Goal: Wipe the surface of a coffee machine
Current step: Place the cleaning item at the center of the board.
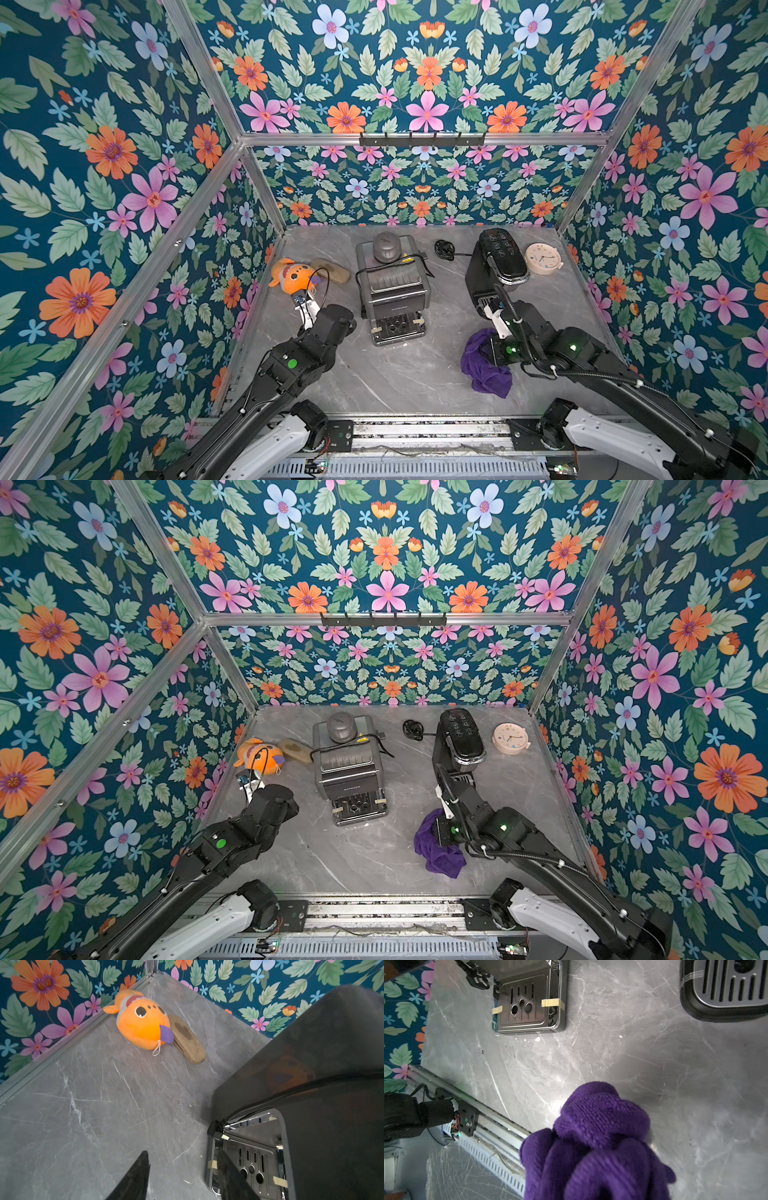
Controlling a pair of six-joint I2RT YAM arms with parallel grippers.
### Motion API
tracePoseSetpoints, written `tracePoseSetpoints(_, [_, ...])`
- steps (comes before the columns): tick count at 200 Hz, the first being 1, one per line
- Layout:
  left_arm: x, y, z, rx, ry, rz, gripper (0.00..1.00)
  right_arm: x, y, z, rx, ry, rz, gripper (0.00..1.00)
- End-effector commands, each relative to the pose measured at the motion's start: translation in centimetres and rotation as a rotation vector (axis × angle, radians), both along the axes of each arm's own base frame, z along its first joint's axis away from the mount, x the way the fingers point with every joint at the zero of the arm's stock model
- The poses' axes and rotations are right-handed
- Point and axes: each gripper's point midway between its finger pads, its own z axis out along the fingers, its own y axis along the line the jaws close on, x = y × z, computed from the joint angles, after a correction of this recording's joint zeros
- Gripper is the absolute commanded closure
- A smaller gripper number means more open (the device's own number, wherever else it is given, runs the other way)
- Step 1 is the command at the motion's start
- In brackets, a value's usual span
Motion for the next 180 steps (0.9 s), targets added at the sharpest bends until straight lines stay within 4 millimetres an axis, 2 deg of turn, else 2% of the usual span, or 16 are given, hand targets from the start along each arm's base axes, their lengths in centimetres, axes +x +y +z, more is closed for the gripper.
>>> tracePoseSetpoints(1, [1.2, -1.1, -0.3, -0.049, -0.018, -0.006, 0.46, 1.4, 0.5, 1.0, -0.001, -0.049, -0.014, 0.54])
tracePoseSetpoints(26, [2.0, -0.8, -0.7, -0.048, -0.004, 0.004, 0.46, 1.6, -0.4, 2.4, -0.011, -0.089, -0.043, 0.44])
tracePoseSetpoints(43, [2.4, 0.0, -0.5, -0.062, -0.013, 0.027, 0.46, 1.4, -1.0, 3.5, -0.014, -0.109, -0.056, 0.43])
tracePoseSetpoints(71, [3.2, 2.0, 0.7, -0.074, -0.053, 0.075, 0.46, 1.2, -2.4, 6.2, -0.034, -0.162, -0.074, 0.41])
tracePoseSetpoints(89, [3.7, 3.1, 1.6, -0.071, -0.069, 0.100, 0.46, 0.8, -2.3, 7.7, -0.032, -0.170, -0.035, 0.43])
tracePoseSetpoints(105, [4.2, 3.6, 2.1, -0.074, -0.073, 0.101, 0.46, -0.2, -1.5, 6.9, -0.037, -0.092, 0.021, 0.43])
tracePoseSetpoints(129, [4.6, 3.6, 2.1, -0.076, -0.064, 0.088, 0.46, -1.9, -1.7, 2.7, -0.107, 0.082, 0.037, 0.40])
tracePoseSetpoints(141, [4.6, 3.6, 1.8, -0.074, -0.057, 0.084, 0.46, -2.2, -1.9, 1.6, -0.122, 0.118, 0.026, 0.39])
tracePoseSetpoints(157, [4.6, 3.8, 1.2, -0.073, -0.050, 0.092, 0.46, -1.9, -1.5, 2.5, -0.090, 0.102, 0.017, 0.39])
tracePoseSetpoints(180, [4.9, 4.0, 0.8, -0.085, -0.057, 0.100, 0.46, -0.7, -0.7, 6.1, -0.016, 0.007, 0.007, 0.39])
